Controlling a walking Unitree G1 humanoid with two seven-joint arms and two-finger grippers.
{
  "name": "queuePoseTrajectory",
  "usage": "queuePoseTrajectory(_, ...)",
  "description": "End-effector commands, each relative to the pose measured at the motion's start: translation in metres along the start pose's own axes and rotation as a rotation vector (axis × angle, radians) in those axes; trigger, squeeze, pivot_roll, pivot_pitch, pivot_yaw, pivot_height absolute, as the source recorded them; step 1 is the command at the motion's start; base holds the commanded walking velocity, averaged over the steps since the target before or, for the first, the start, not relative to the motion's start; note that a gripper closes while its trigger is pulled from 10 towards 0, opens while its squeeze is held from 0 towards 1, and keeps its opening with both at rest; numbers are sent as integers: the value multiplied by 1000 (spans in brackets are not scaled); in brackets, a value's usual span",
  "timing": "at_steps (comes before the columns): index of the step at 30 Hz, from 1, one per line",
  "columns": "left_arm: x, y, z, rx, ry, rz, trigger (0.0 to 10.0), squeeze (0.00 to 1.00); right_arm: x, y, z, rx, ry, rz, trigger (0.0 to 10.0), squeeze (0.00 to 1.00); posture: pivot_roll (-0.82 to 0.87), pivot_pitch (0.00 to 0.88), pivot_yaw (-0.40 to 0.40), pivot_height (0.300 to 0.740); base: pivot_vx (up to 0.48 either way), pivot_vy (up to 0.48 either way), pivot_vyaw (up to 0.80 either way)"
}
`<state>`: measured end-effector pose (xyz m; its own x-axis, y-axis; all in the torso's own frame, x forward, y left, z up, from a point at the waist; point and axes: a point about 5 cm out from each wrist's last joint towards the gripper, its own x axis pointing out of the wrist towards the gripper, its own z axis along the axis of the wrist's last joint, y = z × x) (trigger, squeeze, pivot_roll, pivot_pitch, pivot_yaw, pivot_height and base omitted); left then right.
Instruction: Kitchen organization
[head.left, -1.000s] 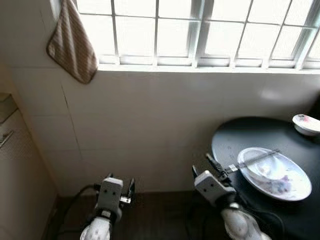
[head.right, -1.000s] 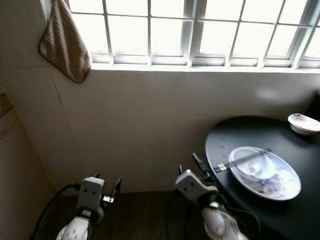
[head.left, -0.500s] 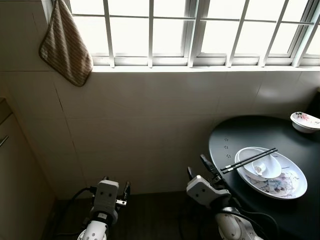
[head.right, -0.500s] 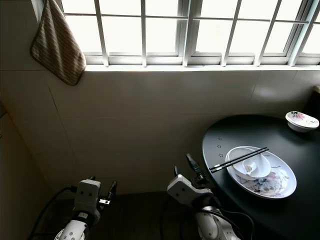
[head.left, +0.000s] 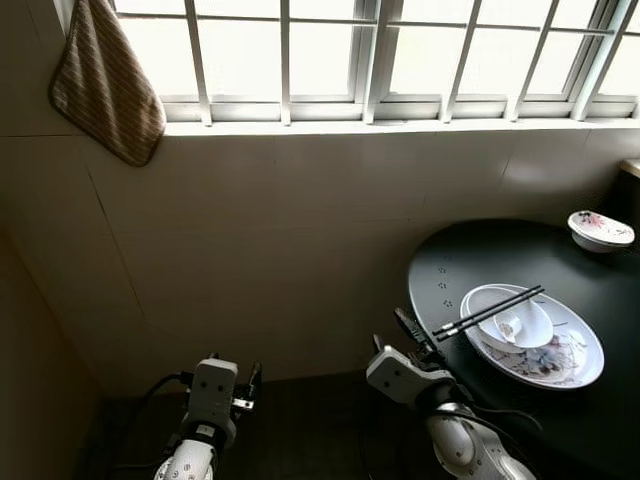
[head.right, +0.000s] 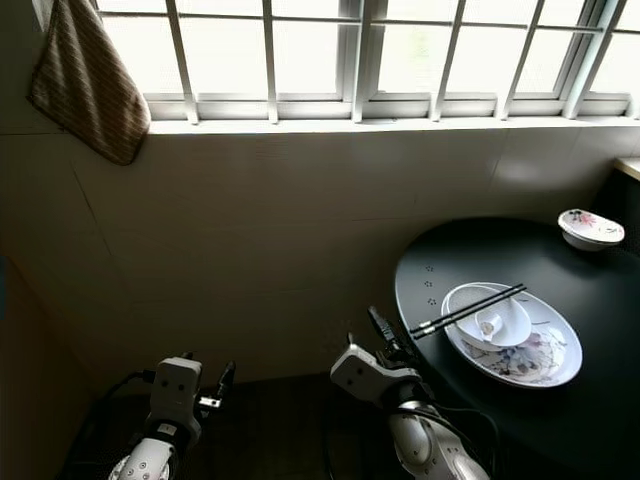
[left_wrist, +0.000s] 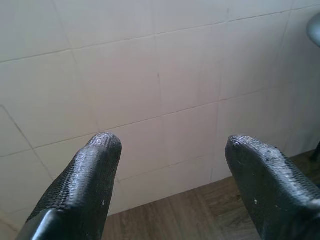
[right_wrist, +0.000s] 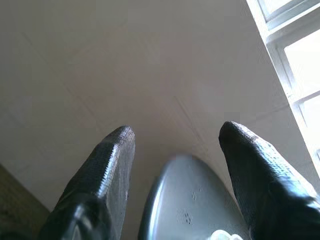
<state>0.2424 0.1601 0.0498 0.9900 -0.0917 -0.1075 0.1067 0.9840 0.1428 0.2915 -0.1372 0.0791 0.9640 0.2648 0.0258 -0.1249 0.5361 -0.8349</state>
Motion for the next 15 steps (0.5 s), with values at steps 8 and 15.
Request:
queuePoseTrajectory(8, 1, -1, -1, -14, 14, -3, 10000, 0, 12, -10, -24, -6, 136, 50, 10000, 0, 75, 0, -32, 740, 0, 0, 0)
queuePoseTrajectory(15, 2, -1, -1, -20, 14, -2, 10000, 0, 19, -21, -38, -91, 178, 40, 10000, 0, 78, 0, -40, 740, 0, 0, 0)
